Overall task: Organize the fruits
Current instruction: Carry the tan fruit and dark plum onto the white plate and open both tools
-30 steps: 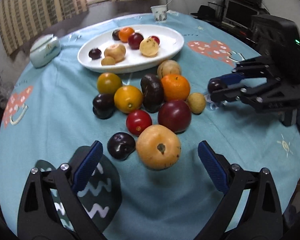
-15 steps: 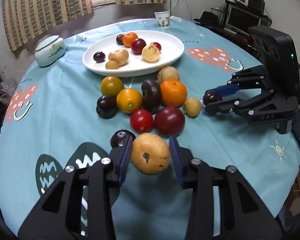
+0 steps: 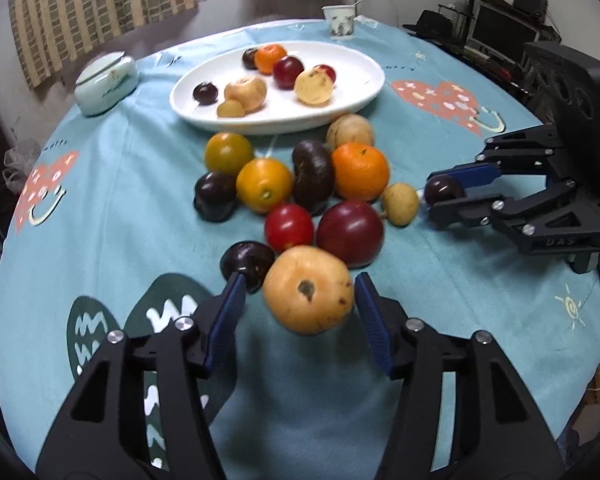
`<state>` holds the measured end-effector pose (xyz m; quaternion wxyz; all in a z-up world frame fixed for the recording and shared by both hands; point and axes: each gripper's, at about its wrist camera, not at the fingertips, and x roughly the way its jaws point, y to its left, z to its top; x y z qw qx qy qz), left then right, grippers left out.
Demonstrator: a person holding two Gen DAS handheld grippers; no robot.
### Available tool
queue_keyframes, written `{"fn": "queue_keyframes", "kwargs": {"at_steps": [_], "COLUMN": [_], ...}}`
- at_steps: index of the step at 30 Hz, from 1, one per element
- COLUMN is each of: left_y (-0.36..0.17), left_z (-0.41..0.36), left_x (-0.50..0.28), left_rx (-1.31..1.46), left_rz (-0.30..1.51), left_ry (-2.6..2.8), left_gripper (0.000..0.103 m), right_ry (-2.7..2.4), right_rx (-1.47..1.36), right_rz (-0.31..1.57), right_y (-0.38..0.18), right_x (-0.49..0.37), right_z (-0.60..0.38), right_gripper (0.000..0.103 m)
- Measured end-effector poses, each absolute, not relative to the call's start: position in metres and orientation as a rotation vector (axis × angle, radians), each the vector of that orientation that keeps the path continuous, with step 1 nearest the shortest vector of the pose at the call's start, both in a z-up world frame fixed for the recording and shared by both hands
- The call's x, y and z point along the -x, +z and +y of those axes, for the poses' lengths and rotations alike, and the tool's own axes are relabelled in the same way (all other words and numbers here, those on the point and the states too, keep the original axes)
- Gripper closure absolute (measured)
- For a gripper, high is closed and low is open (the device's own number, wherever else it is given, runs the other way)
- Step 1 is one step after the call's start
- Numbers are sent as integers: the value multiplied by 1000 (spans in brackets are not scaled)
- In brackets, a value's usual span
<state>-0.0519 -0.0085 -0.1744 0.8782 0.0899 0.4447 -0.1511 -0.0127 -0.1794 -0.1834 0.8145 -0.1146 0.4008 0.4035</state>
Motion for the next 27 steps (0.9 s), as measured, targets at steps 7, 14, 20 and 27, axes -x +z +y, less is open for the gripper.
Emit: {"fn": "queue_keyframes", "kwargs": {"at_steps": [7,14,20,27], "left_y": [-172,-156,-112,-83], "left_z": [-10,-3,-4,-24], "left_x": [61,68,46,-43], "left_rx": [-216,-204,-183,-151], "left_rz": [922,880,768,724], "left_ry": [-323,-299,-297,-252], "left_gripper": [58,58,58,58], "right_ry": [854,856,847,672], "right_rx": [238,236,163,59], "right_rz": [864,847,752,637], "right_y": [-184,-181,-152,-101], "right_x": [12,13,6,-56], "right_z": [-180,-181,-189,-187], "right_gripper": [74,74,74,74]}}
